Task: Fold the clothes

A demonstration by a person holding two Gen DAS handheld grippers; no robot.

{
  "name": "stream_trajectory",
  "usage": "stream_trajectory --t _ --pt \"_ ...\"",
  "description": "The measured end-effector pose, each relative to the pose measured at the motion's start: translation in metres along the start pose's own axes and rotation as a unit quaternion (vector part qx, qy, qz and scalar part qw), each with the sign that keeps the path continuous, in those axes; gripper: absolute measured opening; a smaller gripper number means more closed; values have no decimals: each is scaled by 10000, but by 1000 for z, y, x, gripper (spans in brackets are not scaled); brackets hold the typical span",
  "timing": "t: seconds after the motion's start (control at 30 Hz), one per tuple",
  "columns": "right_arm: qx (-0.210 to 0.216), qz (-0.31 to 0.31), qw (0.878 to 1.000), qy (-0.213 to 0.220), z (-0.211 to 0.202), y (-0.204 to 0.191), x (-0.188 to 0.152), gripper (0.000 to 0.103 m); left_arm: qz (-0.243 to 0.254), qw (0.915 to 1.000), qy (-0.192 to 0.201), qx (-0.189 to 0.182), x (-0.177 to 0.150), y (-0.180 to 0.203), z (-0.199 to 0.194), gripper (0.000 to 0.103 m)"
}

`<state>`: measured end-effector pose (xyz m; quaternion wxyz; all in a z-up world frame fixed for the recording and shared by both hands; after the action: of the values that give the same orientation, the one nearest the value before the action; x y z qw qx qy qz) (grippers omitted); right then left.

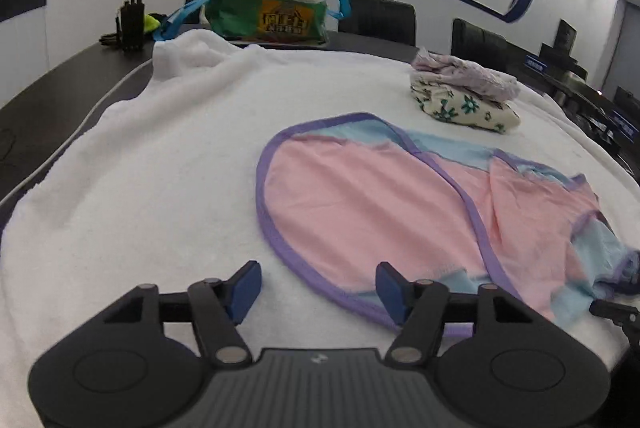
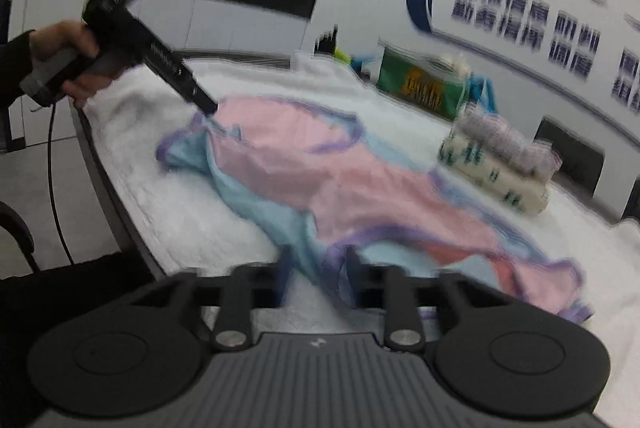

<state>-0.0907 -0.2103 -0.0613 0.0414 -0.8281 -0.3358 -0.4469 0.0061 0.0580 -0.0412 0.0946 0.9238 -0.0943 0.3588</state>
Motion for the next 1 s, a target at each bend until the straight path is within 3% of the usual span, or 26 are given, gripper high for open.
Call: stream_trajectory --t 0.03,0.13,0.27,0.43,0.47,0.53,0.57,0.6,0.63,0.67,0.7,0.77,0.83,0.9,0.97,1.0 --pt "45 -8 10000 2 0 0 0 5 119 9999 31 51 -1 3 1 1" --pt "153 -44 9999 17 -3 -1 -1 3 322 9994 73 117 -6 11 0 1" --pt "182 125 9995 244 -26 7 0 3 95 9997 134 169 -11 -2 -15 1" --pt "37 108 9999 20 -44 19 -6 3 178 9994 186 217 -15 -15 -39 1" --pt "49 38 10000 -76 -45 19 -7 3 339 9990 153 229 -18 -13 -41 2" --pt "82 -100 9997 -192 -49 18 -8 6 648 9969 254 377 -23 -7 -41 15" --pt "237 -68 9997 -6 -55 18 0 6 768 9955 389 397 -24 -2 -43 22" --pt "395 -35 9990 184 -62 18 9 11 839 9945 547 313 -26 4 -48 38" --pt "552 -1 9978 374 -68 18 17 24 906 9933 716 41 -27 14 -54 47" --pt "616 71 9959 660 -75 21 31 34 982 9906 894 -314 -28 26 -61 47" --pt "524 102 9950 840 -75 25 47 52 1056 9864 1071 -669 -29 38 -69 50" --pt "222 237 9956 882 -56 34 82 57 1270 9751 1083 -1459 -38 73 -70 61" --pt "243 306 9978 527 -9 34 119 56 1554 9608 920 -2104 -50 107 -66 64" --pt "167 244 9996 -6 46 31 139 55 1941 9575 709 -2011 -62 126 -52 63" --pt "-54 227 9981 -578 111 35 154 45 1866 9642 553 -1799 -64 127 -36 56" --pt "-63 303 9963 -796 134 37 157 39 1731 9682 533 -1724 -62 125 -30 37"
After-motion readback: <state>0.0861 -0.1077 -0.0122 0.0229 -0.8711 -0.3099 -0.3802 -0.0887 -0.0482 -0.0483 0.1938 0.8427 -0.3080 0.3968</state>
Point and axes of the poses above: each gripper's, at about its wrist camera, not at the fingertips, and z roughly the way its jaws point, y to its right, x to its top, the point moved 10 cm from there along z, roughly the way its jaws point, and after that the axes turned 7 degrees about -y, right-handed, at the moved point
